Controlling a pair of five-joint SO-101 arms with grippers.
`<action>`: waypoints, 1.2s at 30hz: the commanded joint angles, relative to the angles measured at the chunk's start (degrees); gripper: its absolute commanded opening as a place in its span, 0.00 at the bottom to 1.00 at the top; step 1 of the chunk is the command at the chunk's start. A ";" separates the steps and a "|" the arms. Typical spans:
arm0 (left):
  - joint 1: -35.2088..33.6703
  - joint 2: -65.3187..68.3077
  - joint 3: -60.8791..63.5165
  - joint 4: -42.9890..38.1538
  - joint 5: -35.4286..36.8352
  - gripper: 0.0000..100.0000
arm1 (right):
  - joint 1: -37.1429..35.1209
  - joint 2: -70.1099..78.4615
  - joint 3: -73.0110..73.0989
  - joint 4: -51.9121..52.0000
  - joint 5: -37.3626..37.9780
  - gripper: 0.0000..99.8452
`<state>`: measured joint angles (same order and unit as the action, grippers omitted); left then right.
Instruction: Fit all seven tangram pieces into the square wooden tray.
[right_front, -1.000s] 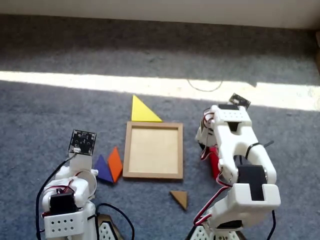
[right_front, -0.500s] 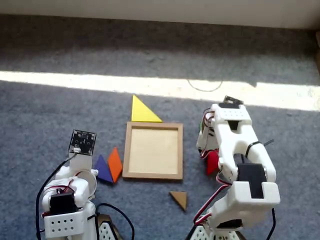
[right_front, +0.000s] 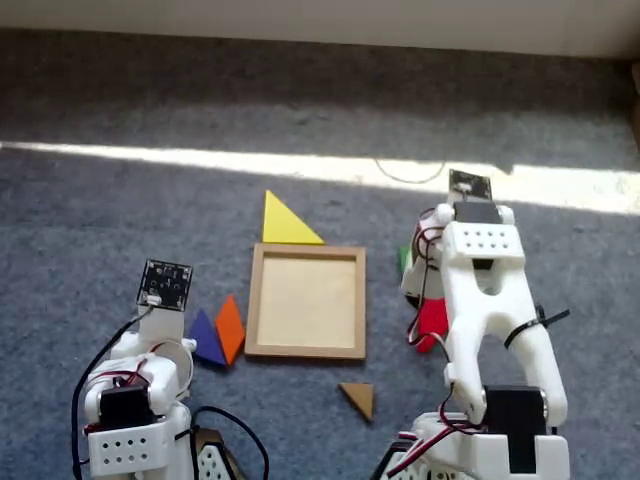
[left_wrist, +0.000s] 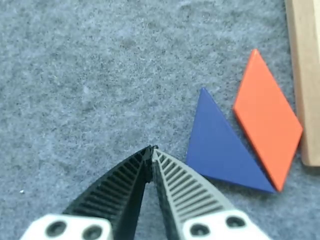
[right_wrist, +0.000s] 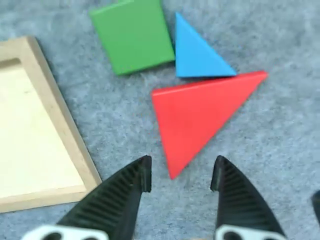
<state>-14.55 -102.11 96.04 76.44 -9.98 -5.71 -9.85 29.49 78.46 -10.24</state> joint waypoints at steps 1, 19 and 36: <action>-0.66 -1.63 1.10 0.44 0.35 0.03 | -2.15 0.13 -1.45 -2.07 -2.99 0.20; -0.66 -1.63 1.10 0.44 0.35 0.03 | -0.48 12.18 -1.71 -13.67 -25.85 0.20; -0.66 -1.63 1.10 0.44 0.35 0.03 | 1.80 12.18 -3.91 -8.22 -27.87 0.32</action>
<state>-14.55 -102.11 96.04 76.44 -9.98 -4.57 3.16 28.62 69.32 -36.88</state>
